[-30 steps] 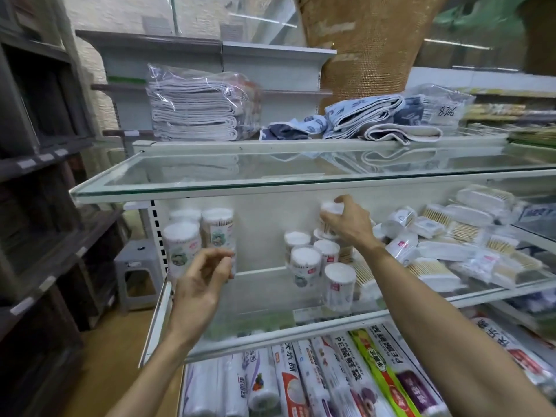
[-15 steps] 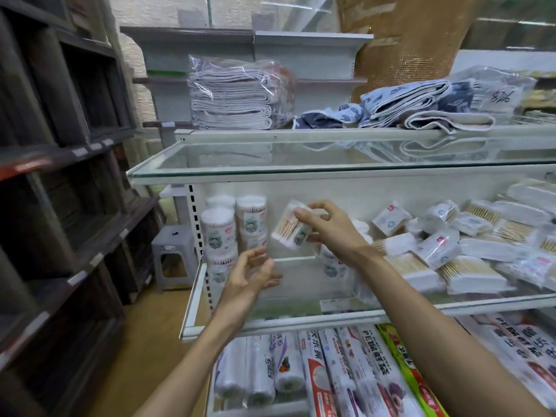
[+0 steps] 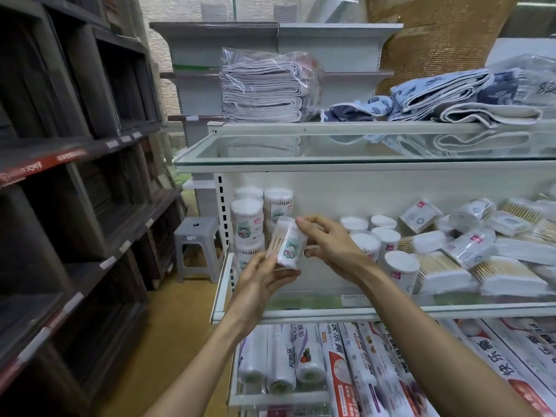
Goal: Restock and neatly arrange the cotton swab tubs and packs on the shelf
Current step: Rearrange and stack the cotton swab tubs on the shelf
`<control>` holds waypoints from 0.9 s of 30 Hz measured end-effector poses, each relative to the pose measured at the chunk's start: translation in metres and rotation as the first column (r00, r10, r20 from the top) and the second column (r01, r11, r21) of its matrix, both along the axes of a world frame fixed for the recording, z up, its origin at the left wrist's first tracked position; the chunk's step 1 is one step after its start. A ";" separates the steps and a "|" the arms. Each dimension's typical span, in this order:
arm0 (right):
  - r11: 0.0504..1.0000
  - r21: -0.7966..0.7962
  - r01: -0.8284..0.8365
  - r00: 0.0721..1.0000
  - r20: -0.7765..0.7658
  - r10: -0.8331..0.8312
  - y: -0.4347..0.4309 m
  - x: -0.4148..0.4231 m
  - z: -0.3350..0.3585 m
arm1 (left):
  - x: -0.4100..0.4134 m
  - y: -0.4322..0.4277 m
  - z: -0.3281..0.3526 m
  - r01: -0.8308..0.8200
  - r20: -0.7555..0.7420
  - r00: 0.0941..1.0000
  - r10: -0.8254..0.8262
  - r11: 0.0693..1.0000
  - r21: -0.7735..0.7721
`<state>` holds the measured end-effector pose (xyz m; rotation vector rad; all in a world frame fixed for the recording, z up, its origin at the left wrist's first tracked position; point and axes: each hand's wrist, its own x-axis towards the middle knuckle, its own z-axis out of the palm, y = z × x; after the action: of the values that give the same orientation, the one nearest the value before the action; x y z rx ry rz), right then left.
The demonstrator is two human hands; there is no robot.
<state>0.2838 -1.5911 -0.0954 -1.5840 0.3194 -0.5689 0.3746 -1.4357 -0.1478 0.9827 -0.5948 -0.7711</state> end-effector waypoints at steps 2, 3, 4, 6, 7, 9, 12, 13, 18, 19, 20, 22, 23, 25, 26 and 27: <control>1.000 0.021 -0.007 1.000 0.016 0.007 0.003 0.000 0.000 | 0.001 0.003 0.002 0.037 -0.046 0.998 -0.038 0.999 -0.030; 0.999 0.030 -0.011 1.000 0.021 0.011 0.005 0.001 0.000 | 0.001 0.004 0.002 0.049 -0.059 0.997 -0.051 0.998 -0.038; 0.999 0.038 -0.017 1.000 0.025 0.017 0.005 0.001 0.000 | 0.000 0.005 0.003 0.058 -0.070 0.996 -0.061 0.997 -0.043; 0.998 0.058 -0.029 0.999 0.035 0.027 0.007 0.002 0.000 | 0.000 0.005 0.004 0.070 -0.082 0.994 -0.074 0.996 -0.046; 0.997 0.066 -0.034 0.999 0.040 0.031 0.007 0.003 0.000 | 0.001 0.005 0.004 0.074 -0.085 0.993 -0.077 0.996 -0.047; 0.997 0.068 -0.041 0.998 0.044 0.038 0.008 0.004 0.001 | 0.002 0.006 0.004 0.081 -0.087 0.993 -0.086 0.995 -0.053; 0.997 0.073 -0.038 0.998 0.052 0.034 0.008 0.005 0.000 | 0.004 0.007 0.002 0.094 -0.067 0.993 -0.096 0.995 -0.041; 0.997 0.071 -0.031 0.998 0.055 0.027 0.008 0.006 -0.001 | 0.004 0.007 0.002 0.095 -0.043 0.994 -0.096 0.995 -0.018; 0.995 -0.019 0.102 0.992 0.077 -0.100 -0.001 0.008 -0.005 | 0.014 0.015 0.000 -0.088 0.270 0.962 0.035 0.978 0.187; 0.990 -0.053 0.132 0.989 0.071 -0.128 -0.003 0.008 -0.007 | 0.018 0.018 -0.001 -0.141 0.310 0.947 0.078 0.972 0.185; 0.983 -0.099 0.153 0.987 0.056 -0.148 -0.004 0.009 -0.009 | 0.021 0.022 -0.001 -0.182 0.337 0.934 0.115 0.968 0.175; 0.959 -0.225 0.173 0.984 0.000 -0.178 -0.004 0.012 -0.016 | 0.026 0.028 0.000 -0.227 0.361 0.919 0.160 0.962 0.152; 0.940 -0.293 0.176 0.981 -0.030 -0.193 -0.002 0.015 -0.019 | 0.027 0.030 0.001 -0.238 0.361 0.916 0.175 0.961 0.138; 0.896 -0.405 0.183 0.973 -0.056 -0.224 0.004 0.020 -0.024 | 0.027 0.033 0.003 -0.245 0.362 0.912 0.191 0.963 0.110; 0.874 -0.448 0.187 0.970 -0.058 -0.237 0.007 0.022 -0.025 | 0.026 0.034 0.005 -0.244 0.365 0.911 0.193 0.965 0.099; 0.858 -0.478 0.189 0.968 -0.059 -0.246 0.010 0.024 -0.026 | 0.024 0.035 0.005 -0.239 0.370 0.909 0.191 0.967 0.088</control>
<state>0.3083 -1.5810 -0.1210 -2.0740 0.4815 -0.7704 0.3989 -1.4003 -0.1425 1.3036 -0.7425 -0.4372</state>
